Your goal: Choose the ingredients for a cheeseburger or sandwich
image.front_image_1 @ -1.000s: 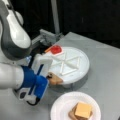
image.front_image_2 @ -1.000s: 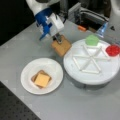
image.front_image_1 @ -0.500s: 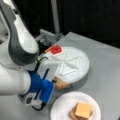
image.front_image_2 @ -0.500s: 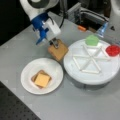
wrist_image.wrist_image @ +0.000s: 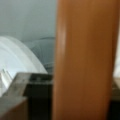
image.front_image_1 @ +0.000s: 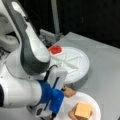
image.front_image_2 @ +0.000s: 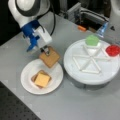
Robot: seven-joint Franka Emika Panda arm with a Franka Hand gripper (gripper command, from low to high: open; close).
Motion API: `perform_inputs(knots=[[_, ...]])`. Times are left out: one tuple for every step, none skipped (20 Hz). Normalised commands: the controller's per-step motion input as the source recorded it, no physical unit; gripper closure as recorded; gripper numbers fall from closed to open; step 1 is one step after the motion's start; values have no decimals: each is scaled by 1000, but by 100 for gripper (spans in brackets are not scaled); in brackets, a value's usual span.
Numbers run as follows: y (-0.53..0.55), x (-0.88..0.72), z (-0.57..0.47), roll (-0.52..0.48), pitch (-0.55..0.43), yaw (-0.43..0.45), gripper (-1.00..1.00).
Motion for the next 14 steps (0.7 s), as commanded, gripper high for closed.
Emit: perform_inputs(knots=[[-349, 468, -75, 167, 20, 297, 100], [-333, 454, -76, 187, 8, 291, 100], [-310, 456, -102, 202, -23, 275, 100], [-295, 453, -107, 209, -31, 269, 100], [-268, 455, -124, 209, -37, 258, 100], [-231, 455, -129, 209, -52, 229, 100], [-184, 456, -133, 209, -55, 205, 100], [-139, 457, -129, 212, -50, 185, 100], [-114, 442, -113, 212, -44, 175, 100], [-92, 430, -102, 215, -43, 162, 100], [-79, 422, -89, 215, -49, 148, 100], [-68, 421, -96, 225, -62, 131, 100], [-71, 402, -83, 227, -66, 121, 100], [-71, 384, -80, 239, -81, 104, 100]])
